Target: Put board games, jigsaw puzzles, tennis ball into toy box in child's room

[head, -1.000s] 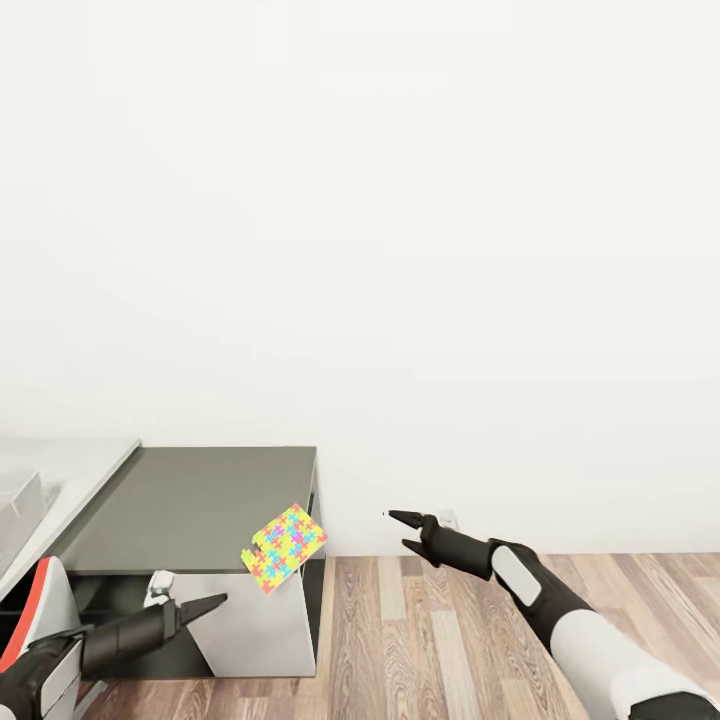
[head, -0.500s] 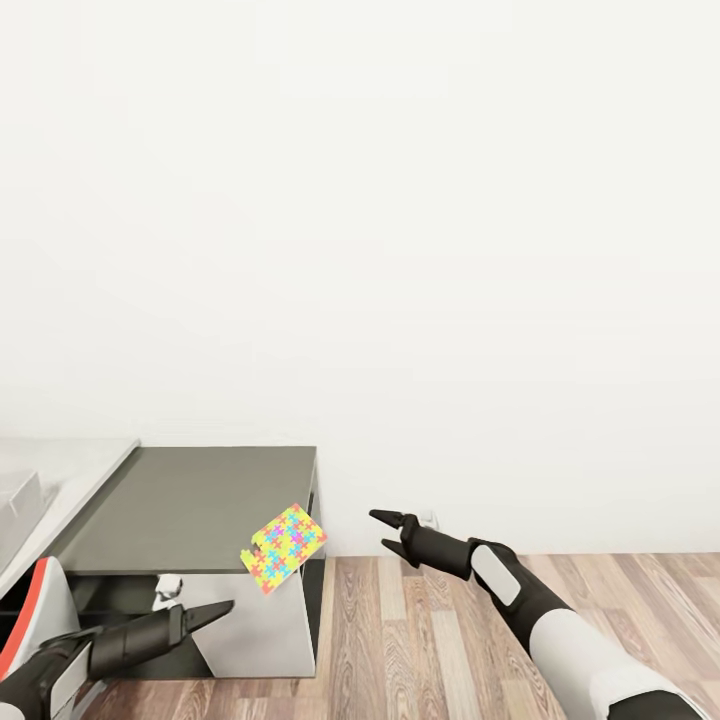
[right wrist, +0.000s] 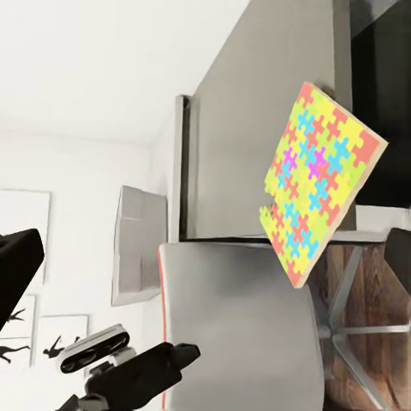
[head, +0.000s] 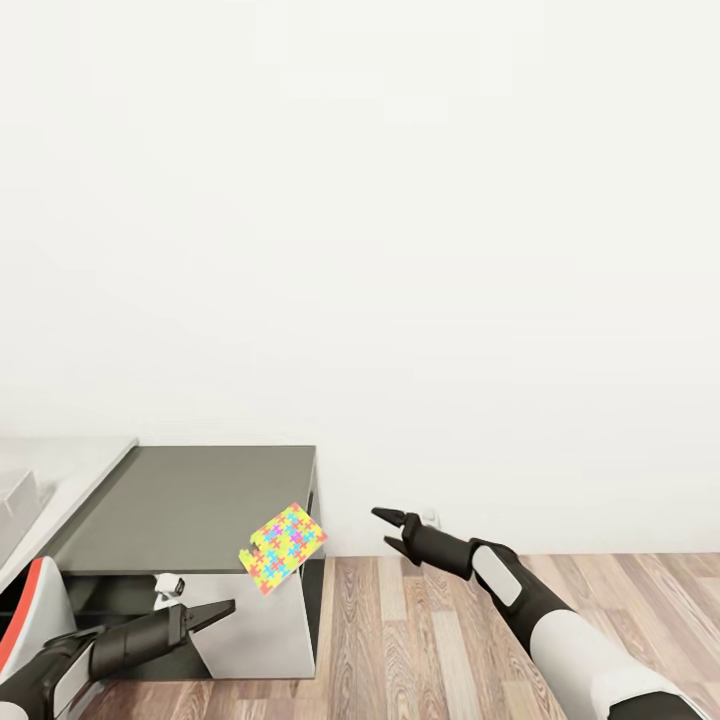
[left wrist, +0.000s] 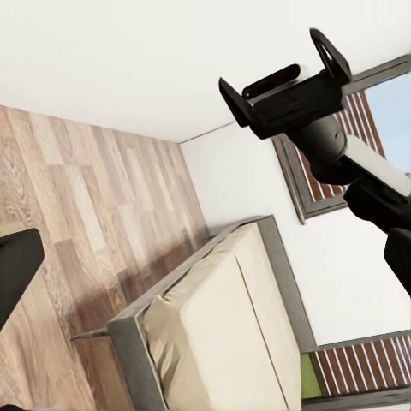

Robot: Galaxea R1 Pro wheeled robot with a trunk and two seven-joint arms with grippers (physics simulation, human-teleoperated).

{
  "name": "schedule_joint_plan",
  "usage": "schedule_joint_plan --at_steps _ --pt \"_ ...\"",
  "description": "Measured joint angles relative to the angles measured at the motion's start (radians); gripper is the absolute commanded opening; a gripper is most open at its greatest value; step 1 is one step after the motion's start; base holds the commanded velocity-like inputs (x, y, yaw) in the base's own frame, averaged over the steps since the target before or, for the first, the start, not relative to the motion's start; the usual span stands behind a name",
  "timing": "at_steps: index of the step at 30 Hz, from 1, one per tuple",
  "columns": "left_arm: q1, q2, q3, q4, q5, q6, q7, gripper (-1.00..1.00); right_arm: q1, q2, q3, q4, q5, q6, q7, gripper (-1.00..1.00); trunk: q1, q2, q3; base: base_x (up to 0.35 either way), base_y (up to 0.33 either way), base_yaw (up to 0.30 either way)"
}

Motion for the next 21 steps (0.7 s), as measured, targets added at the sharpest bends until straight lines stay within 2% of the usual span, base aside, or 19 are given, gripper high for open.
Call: schedule_joint_plan --at_steps 11,16,21 --pt "0.000 0.002 0.000 0.000 0.000 -0.001 -0.002 1.00 0.001 -0.005 -0.009 0.002 0.009 -0.041 -0.022 1.00 0.042 -0.077 -0.035 0.000 0.000 0.000" --pt "0.000 0.003 0.000 0.001 0.001 -0.001 -0.003 1.00 0.010 -0.004 -0.009 0.004 0.005 -0.104 -0.043 1.00 0.061 -0.112 -0.050 0.000 0.000 0.000" --pt "0.000 0.004 0.000 0.001 0.002 -0.001 -0.003 1.00 0.013 -0.002 -0.008 0.008 0.001 -0.126 -0.043 1.00 0.081 -0.147 -0.066 0.000 0.000 0.000"
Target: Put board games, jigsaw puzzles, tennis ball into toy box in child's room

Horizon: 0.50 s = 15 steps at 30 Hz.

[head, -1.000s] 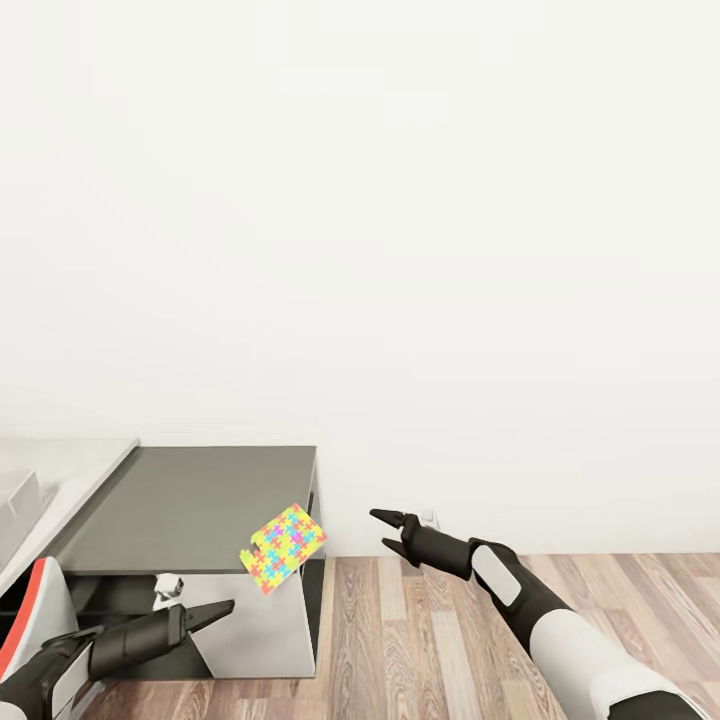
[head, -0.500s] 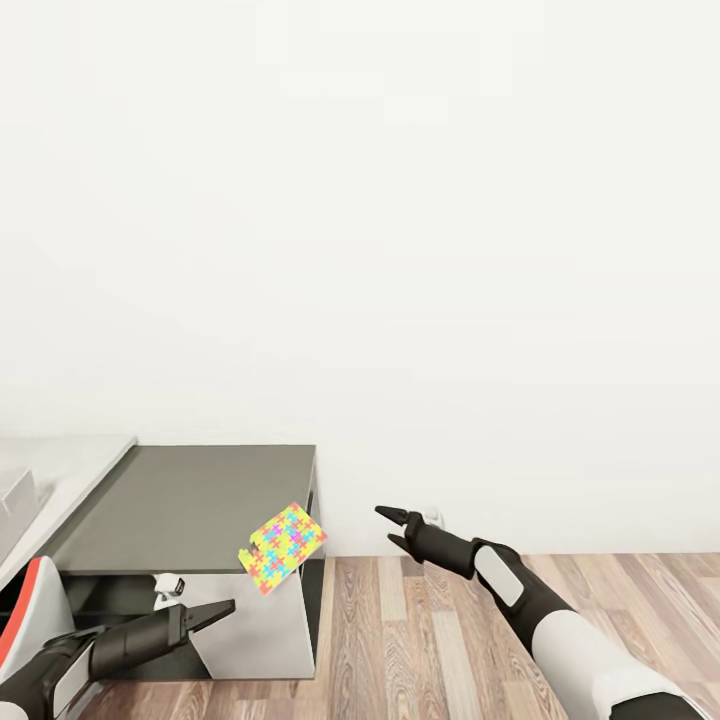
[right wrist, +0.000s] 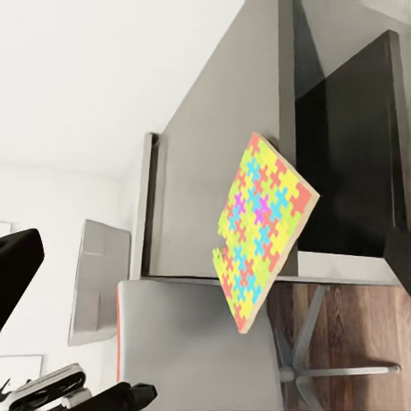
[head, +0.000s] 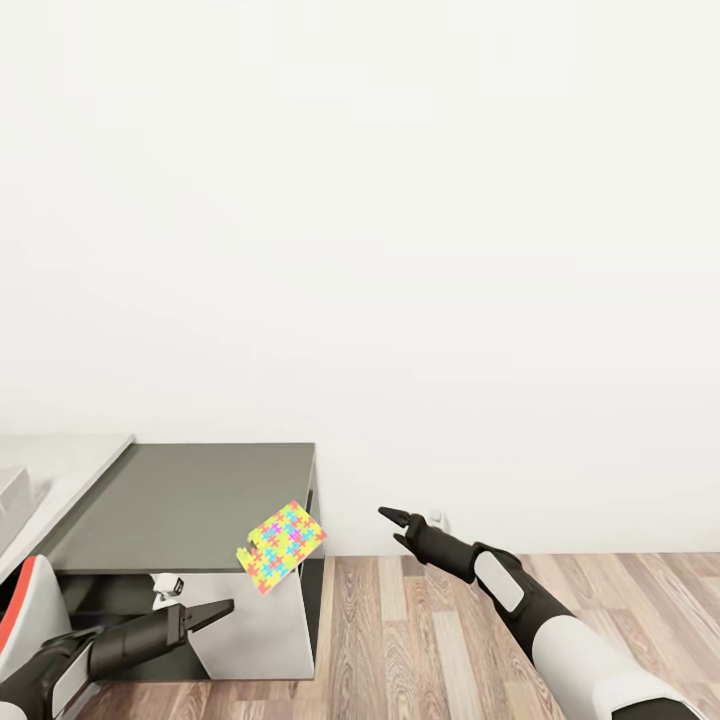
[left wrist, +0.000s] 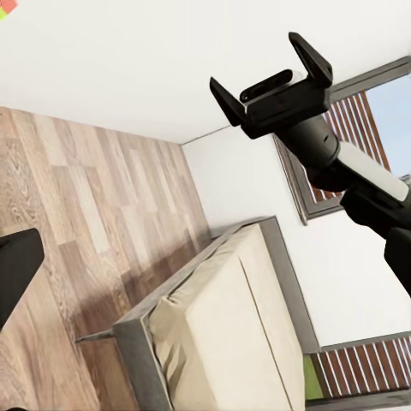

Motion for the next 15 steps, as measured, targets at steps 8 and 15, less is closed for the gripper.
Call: schedule_joint_plan --at_steps 8,15 --pt "0.000 -0.001 -0.001 0.000 0.000 0.000 -0.001 1.00 0.000 0.002 0.000 0.002 -0.004 0.046 0.002 1.00 0.031 -0.056 -0.025 0.000 0.000 0.000" --pt "0.000 -0.001 -0.002 0.000 0.000 0.000 -0.001 1.00 0.000 0.009 0.000 -0.001 -0.006 0.055 0.004 1.00 0.058 -0.105 -0.047 0.000 0.000 0.000"
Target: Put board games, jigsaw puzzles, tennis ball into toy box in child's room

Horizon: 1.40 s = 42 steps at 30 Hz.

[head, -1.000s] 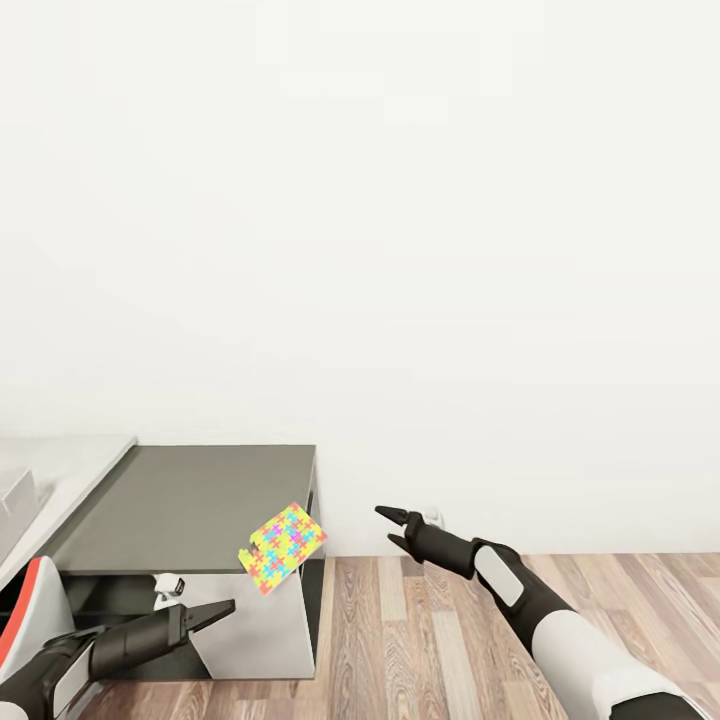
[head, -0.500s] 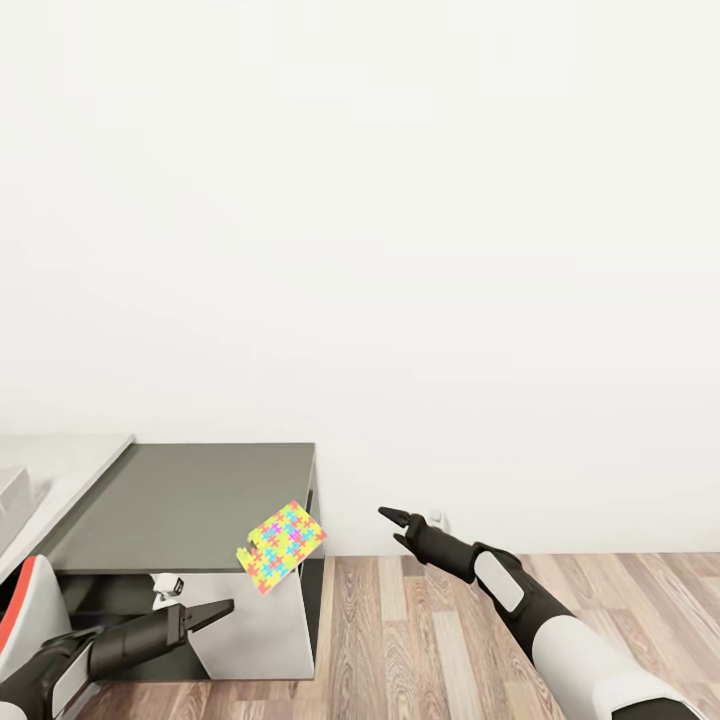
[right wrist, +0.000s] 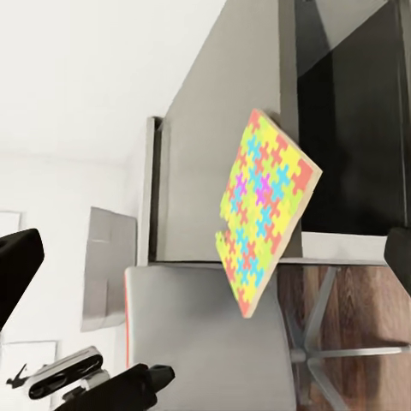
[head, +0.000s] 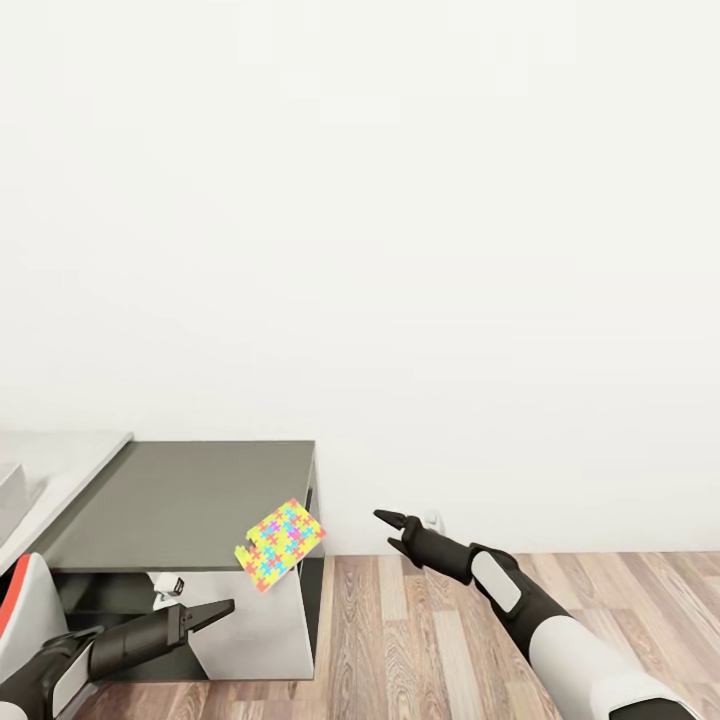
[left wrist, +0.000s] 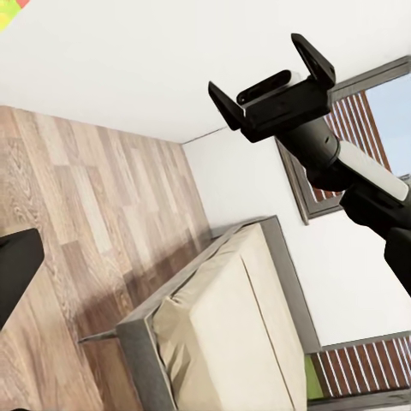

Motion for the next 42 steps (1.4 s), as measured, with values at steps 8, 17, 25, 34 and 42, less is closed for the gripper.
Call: schedule_joint_plan --at_steps 8,17,25,34,42 --pt "0.000 0.000 0.000 0.000 0.000 0.000 0.000 1.00 0.000 0.007 -0.001 -0.002 0.004 -0.007 0.002 1.00 0.031 -0.056 -0.025 0.000 0.000 0.000" --pt "0.000 -0.001 0.000 0.000 0.000 0.000 0.001 1.00 0.000 0.013 0.000 -0.005 0.002 -0.008 0.001 1.00 0.065 -0.119 -0.053 0.000 0.000 0.000" --pt "0.000 0.000 0.000 0.000 -0.001 -0.001 0.001 1.00 0.000 0.013 -0.045 -0.006 0.001 -0.005 0.003 1.00 0.096 -0.175 -0.078 0.000 0.000 0.000" --pt "0.000 0.001 0.001 0.000 0.001 -0.001 -0.016 1.00 0.000 0.011 -0.062 -0.006 0.001 -0.005 0.003 1.00 0.130 -0.238 -0.107 0.000 0.000 0.000" --pt "0.000 0.000 -0.002 0.000 -0.003 0.000 -0.051 1.00 0.000 0.019 -0.060 -0.007 0.001 -0.007 0.002 1.00 0.161 -0.294 -0.132 0.000 0.000 0.000"
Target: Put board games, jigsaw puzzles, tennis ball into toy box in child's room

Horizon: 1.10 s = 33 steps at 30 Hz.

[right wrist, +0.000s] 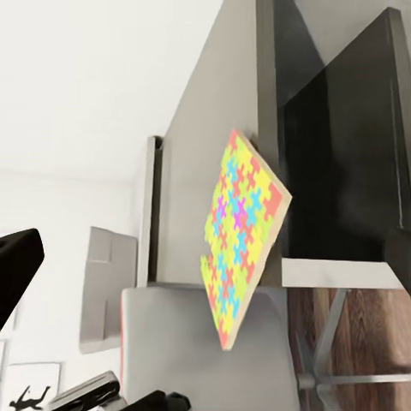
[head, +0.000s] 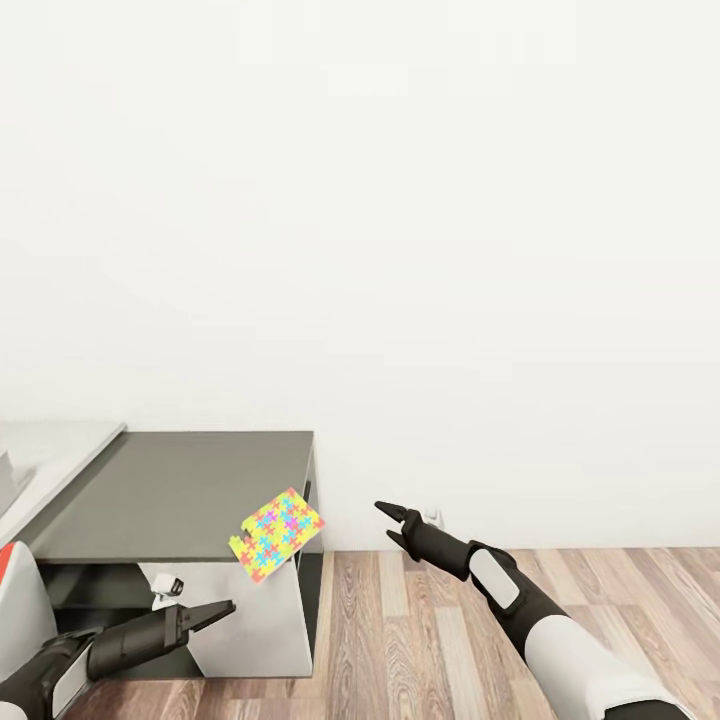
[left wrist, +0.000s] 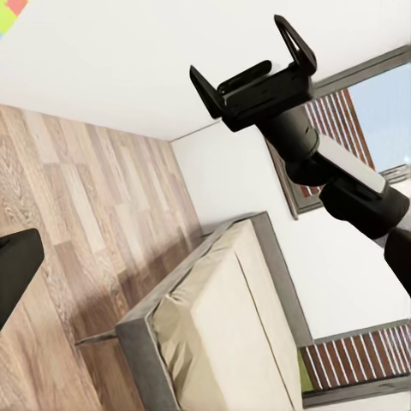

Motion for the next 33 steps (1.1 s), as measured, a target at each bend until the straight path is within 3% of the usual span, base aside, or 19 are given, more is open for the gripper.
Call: schedule_joint_plan --at_steps 8,17,23,33 --pt "0.000 0.000 0.000 0.000 -0.001 0.000 -0.002 1.00 0.000 0.042 0.000 -0.001 0.009 -0.057 -0.009 1.00 0.031 -0.056 -0.025 0.000 0.000 0.000" --pt "0.000 0.000 0.001 0.000 -0.001 0.000 -0.003 1.00 0.000 0.041 0.002 -0.001 0.008 -0.066 0.003 1.00 0.065 -0.119 -0.053 0.000 0.000 0.000" --pt "0.000 0.000 0.000 0.000 0.002 0.000 -0.004 1.00 -0.001 0.055 0.010 -0.001 0.015 -0.064 -0.002 1.00 0.088 -0.161 -0.072 0.000 0.000 0.000" --pt "0.000 0.001 0.005 0.000 0.003 0.000 -0.005 1.00 -0.002 0.043 0.001 -0.002 0.005 -0.028 0.018 1.00 0.127 -0.231 -0.104 0.000 0.000 0.000"
